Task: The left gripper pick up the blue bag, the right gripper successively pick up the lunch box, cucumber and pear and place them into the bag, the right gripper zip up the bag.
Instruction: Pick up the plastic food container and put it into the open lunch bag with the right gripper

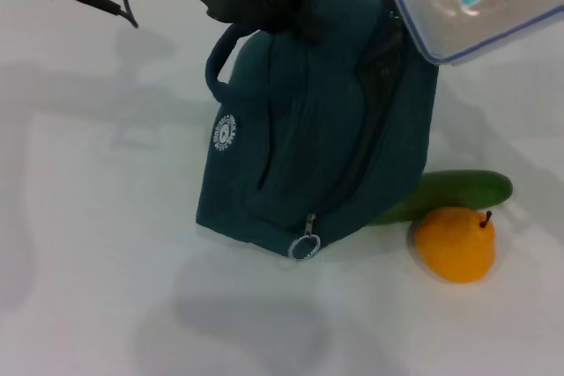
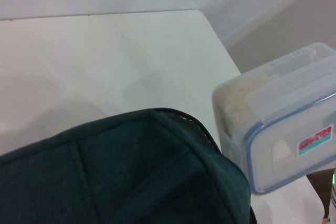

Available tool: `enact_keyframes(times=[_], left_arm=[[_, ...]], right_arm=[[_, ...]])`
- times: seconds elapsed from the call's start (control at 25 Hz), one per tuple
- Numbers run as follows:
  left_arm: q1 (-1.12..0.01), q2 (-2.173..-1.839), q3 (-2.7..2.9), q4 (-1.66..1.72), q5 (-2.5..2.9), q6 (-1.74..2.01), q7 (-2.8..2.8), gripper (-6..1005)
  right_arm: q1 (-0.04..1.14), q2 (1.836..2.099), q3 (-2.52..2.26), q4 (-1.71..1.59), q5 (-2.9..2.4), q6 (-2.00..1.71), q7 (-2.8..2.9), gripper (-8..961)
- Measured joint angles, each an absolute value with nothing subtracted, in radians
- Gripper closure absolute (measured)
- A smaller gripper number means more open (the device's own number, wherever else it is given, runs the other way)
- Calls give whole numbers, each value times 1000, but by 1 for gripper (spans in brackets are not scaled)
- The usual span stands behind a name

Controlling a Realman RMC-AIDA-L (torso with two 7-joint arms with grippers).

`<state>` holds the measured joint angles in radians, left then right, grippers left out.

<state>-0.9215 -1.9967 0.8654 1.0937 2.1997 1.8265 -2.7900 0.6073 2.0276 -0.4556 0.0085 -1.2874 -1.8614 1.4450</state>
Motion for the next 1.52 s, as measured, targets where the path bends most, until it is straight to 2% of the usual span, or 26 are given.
enact_keyframes(times=[0.36, 1.04, 1.52], left_arm=[[-943, -2003, 859, 1062, 2179, 1804, -2786, 949], [-959, -1977, 800, 930, 2043, 1757, -2746, 949], [-956, -1974, 799, 916, 1990, 1743, -2723, 949]], right_arm=[[655, 2029, -487, 22, -1290, -1856, 1442, 857], [683, 2028, -583, 60, -1340, -1755, 1431, 857], [695, 2028, -593, 75, -1378, -1683, 1431, 857]])
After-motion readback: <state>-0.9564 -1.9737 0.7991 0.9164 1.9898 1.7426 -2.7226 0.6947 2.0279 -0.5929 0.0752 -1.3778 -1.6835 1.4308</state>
